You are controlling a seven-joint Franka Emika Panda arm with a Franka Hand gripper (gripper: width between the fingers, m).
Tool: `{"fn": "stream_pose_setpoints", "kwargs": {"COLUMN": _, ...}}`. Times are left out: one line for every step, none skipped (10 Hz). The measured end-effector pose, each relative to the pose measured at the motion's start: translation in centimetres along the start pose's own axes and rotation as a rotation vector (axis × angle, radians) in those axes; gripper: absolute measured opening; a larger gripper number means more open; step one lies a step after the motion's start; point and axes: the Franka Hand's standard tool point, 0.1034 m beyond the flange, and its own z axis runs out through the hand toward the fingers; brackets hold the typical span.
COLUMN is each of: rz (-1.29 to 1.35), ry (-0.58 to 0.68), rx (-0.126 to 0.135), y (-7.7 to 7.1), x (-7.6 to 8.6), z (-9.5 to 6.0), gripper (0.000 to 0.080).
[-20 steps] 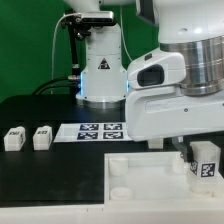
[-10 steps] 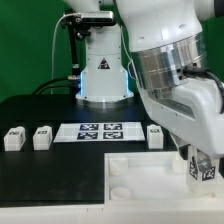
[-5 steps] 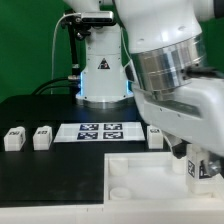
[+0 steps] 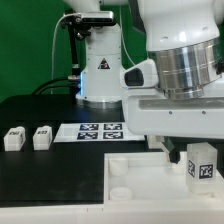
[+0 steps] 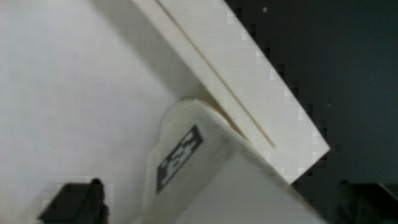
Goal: Assemble one leg
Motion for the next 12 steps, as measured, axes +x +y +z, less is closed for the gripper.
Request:
{"fn": "stream_pose_setpoints", "kwargs": {"rz": -0.127, "ry": 0.011, "rx": -0.025, "y": -0.19, "x": -0.12, "z": -0.09, "gripper": 0.0649}}
{"fn": "stream_pose_setpoints", "kwargs": {"rz": -0.326, "ry": 0.019, "rx": -0.047, "y": -0.19, "x": 0.02, "z": -0.39, "gripper": 0.0649}}
{"fn": "stream_pose_setpoints", "kwargs": {"rz": -0.458, "ry": 0.024, "rx": -0.063, "y": -0.22, "x": 0.10, "z": -0.52, "gripper": 0.0649}}
{"fn": "stream_pose_setpoints", "kwargs": {"rz": -0.458, "ry": 0.022, "rx": -0.061, "y": -0.19, "x": 0.05, "z": -0.45, "gripper": 0.0649}}
{"fn": "stream_pose_setpoints", "kwargs": {"rz": -0.420, "ry": 0.022, "rx": -0.058, "y": -0.20, "x": 0.03, "z": -0.42, "gripper": 0.0560}}
{"fn": "stream_pose_setpoints", "kwargs": {"rz": -0.424, "ry": 0.022, "rx": -0.058, "y": -0.18, "x": 0.04, "z": -0.42, "gripper": 0.0425}}
{"fn": "stream_pose_setpoints", "kwargs": {"rz": -0.326, "ry": 0.022, "rx": -0.052, "y": -0.28, "x": -0.03, "z": -0.40, "gripper": 0.0425}}
{"fn": "stream_pose_setpoints", "kwargs": {"rz": -0.207, "ry": 0.025, "rx": -0.052, "y": -0.11, "x": 0.01, "z": -0.37, "gripper": 0.0295}}
{"fn": "stream_pose_setpoints", "kwargs": {"rz": -0.122, "ry": 0.027, "rx": -0.051, "y": -0.05, "x": 0.04, "z": -0.36, "gripper": 0.0295}}
{"fn": "stream_pose_setpoints", "kwargs": {"rz": 0.017, "ry": 0.026, "rx": -0.041, "y": 0.06, "x": 0.13, "z": -0.37, "gripper": 0.0295}}
{"fn": "stream_pose_setpoints", "kwargs": {"rz": 0.187, "ry": 0.019, "rx": -0.022, "y": 0.20, "x": 0.25, "z": -0.39, "gripper": 0.0295}}
{"fn": "stream_pose_setpoints", "kwargs": {"rz": 0.390, "ry": 0.014, "rx": -0.006, "y": 0.38, "x": 0.30, "z": -0.37, "gripper": 0.0295}}
